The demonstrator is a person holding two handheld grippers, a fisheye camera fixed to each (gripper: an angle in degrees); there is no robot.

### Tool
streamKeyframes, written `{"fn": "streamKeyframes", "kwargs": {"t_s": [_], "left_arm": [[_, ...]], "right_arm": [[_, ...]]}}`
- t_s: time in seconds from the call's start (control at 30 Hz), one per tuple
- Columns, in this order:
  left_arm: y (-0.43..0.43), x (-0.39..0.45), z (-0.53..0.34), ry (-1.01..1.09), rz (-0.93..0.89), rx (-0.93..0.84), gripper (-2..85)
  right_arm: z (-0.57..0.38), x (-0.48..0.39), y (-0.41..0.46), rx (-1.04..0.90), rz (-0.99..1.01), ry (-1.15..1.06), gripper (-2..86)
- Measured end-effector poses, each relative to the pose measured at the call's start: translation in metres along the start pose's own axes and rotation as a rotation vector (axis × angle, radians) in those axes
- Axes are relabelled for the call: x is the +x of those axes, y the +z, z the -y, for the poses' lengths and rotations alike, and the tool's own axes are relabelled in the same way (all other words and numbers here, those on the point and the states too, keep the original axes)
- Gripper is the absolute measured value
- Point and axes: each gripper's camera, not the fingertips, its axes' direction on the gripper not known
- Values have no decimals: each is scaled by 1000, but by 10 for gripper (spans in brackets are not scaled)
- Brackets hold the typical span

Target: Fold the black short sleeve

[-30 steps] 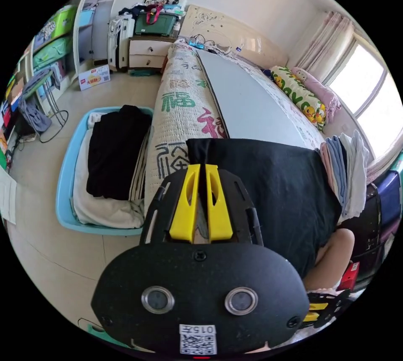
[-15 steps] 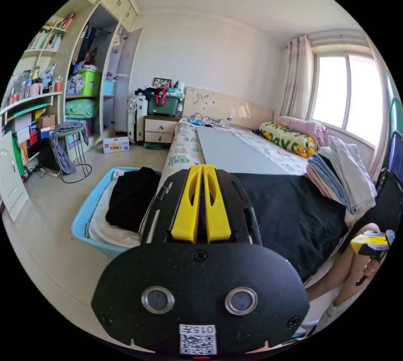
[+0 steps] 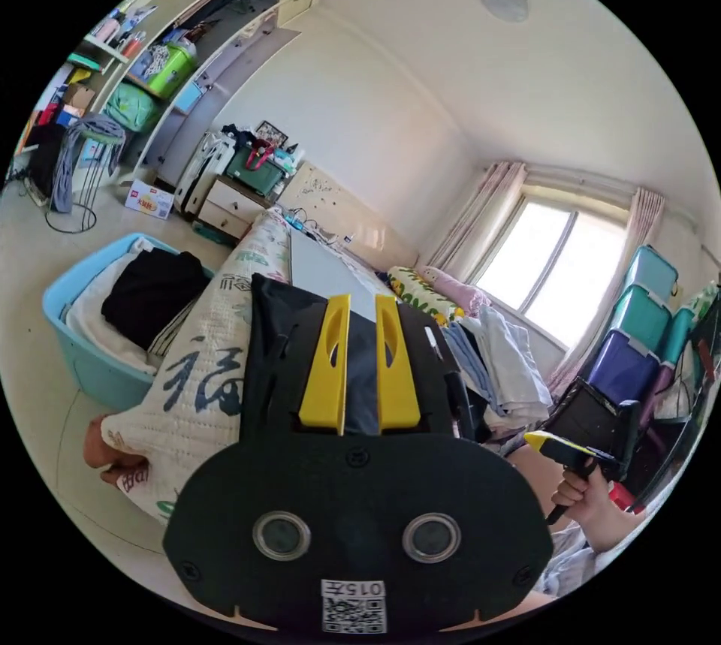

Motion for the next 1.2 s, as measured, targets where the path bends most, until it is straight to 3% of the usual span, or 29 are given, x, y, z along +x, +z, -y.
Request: {"fn": "streamKeyframes", "kwargs": {"t_s": [0.17,0.63,0.83,1.0,1.2], "left_arm": [[-8,18,-8,104,22,-29,99],[-9,29,-17,139,15,-139,124],[0,36,-16,176,3,-177,124],[21,53,-16,293,23,-291,125],[44,70,-31,413,25,-450,125]], "right_arm": [[-29,-7,-5,13,-19,18,8],[-88,-26,23,23,-85,67,39],[-110,6,54,29,-108,198,50],[-136,52,93,29,-87,354,50],[-141,62,160,12,-40,389,61]]}}
